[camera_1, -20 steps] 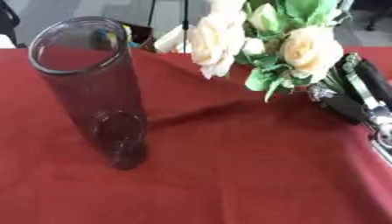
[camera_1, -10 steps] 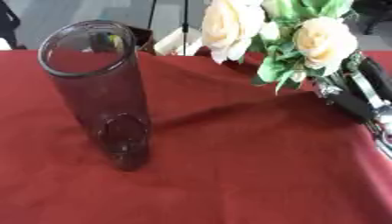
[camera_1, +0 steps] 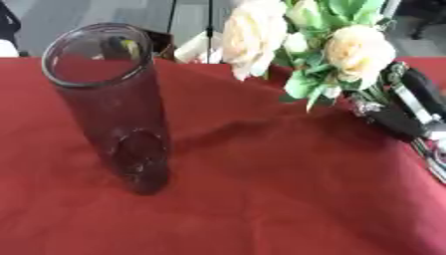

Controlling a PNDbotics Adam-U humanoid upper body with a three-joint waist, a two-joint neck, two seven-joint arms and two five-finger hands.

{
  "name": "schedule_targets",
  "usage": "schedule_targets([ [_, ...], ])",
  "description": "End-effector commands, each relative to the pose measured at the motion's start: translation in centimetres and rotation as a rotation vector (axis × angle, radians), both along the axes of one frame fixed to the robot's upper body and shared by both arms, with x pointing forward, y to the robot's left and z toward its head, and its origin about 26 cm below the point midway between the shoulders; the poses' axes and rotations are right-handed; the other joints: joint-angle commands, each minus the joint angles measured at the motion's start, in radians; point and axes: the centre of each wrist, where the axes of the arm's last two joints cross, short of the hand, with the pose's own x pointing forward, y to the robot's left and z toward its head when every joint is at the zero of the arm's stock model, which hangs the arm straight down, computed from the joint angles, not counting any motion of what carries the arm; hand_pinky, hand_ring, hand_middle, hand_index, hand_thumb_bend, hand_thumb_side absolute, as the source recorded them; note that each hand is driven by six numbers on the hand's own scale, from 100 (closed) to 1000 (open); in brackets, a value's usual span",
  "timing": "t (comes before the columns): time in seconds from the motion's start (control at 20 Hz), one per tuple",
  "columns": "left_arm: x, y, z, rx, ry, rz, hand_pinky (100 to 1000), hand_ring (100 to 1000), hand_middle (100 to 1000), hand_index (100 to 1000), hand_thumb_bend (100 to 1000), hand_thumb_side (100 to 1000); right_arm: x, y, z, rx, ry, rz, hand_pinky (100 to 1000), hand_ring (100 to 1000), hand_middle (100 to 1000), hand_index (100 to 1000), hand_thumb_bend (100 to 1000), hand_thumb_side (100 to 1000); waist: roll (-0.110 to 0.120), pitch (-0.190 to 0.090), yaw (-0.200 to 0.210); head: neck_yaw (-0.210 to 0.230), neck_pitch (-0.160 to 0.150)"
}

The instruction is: Arrange flowers into the vase.

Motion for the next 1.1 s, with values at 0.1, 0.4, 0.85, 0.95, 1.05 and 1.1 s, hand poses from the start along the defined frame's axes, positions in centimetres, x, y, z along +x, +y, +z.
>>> schedule_targets([
  [0.1,-0.34,-0.04,0.44,0.017,-0.020,-0.007,720,579,775,875,100,1000,-0.52,-0.03,1.64,-0.063,-0.006,-0.004,708,853,386,382,100,926,-0.001,-0.020,-0.003,-0.002,-0.014],
  [0.4,-0.35,-0.04,0.42,0.020,-0.016,-0.009,719,577,773,875,100,1000,-0.52,-0.04,1.71,-0.078,0.035,0.002,626,648,100,278,100,904,0.001,-0.019,-0.003,-0.002,-0.015],
  [0.85,-0.35,-0.05,0.39,0.023,-0.014,-0.010,720,576,775,875,100,1000,-0.64,0.27,1.92,0.010,-0.039,0.041,286,257,100,175,100,978,0.001,-0.019,-0.005,-0.003,-0.016],
  [0.95,-0.35,-0.05,0.38,0.023,-0.013,-0.010,720,576,775,875,100,1000,-0.70,0.34,2.01,0.028,-0.057,0.053,218,202,100,160,100,963,0.000,-0.019,-0.005,-0.004,-0.016],
  [1.05,-0.35,-0.05,0.37,0.024,-0.012,-0.010,721,576,775,875,100,1000,-0.77,0.41,2.12,0.042,-0.080,0.062,174,166,100,145,100,932,-0.001,-0.020,-0.004,-0.004,-0.017],
  [1.1,-0.35,-0.04,0.38,0.024,-0.012,-0.011,721,576,775,876,100,1000,-0.80,0.44,2.17,0.048,-0.095,0.064,137,136,100,135,100,892,-0.001,-0.021,-0.003,-0.004,-0.017],
])
